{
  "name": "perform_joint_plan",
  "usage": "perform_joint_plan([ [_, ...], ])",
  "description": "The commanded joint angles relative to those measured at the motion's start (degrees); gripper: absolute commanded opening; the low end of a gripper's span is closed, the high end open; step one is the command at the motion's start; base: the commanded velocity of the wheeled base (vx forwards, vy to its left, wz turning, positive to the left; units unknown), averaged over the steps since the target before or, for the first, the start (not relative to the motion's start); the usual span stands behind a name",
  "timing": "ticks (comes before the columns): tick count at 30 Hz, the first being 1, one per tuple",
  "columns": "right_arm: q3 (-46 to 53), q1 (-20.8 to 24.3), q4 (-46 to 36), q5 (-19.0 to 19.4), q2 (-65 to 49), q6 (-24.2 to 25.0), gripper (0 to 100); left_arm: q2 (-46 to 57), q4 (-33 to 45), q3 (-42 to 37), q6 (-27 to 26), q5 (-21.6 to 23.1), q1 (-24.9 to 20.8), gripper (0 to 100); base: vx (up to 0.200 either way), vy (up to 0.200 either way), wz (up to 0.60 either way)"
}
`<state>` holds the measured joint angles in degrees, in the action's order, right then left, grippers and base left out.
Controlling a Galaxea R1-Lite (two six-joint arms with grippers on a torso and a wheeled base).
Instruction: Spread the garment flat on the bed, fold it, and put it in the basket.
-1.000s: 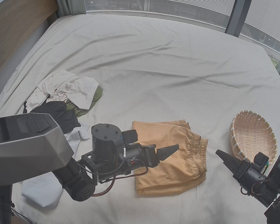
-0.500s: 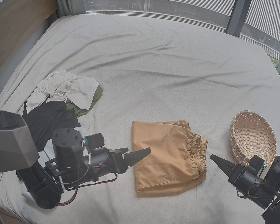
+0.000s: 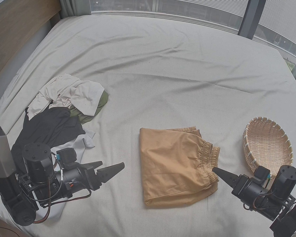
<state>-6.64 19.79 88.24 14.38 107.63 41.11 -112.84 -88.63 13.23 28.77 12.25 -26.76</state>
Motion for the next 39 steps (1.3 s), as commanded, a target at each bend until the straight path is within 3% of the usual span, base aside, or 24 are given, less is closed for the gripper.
perform_joint_plan([
  [1,0.23,-0.10,0.01,-0.32,2.94,0.03,100,-0.10,0.03,-1.80,-0.73,-1.09,-0.05,100,0.000,0.000,0.00],
  [11,0.14,-0.80,0.09,-4.63,12.69,0.03,100,-0.63,0.03,-2.77,-0.64,-2.58,0.22,100,0.000,0.000,0.00],
  [32,-6.80,-0.63,0.09,-4.72,19.46,1.96,100,-2.21,-0.06,-3.03,-0.47,-3.20,-0.05,100,0.000,0.000,0.00],
  [39,-13.92,0.52,0.09,-4.89,22.62,3.37,100,-1.95,-0.06,-3.65,-0.47,-3.46,0.04,100,0.000,0.000,0.00],
])
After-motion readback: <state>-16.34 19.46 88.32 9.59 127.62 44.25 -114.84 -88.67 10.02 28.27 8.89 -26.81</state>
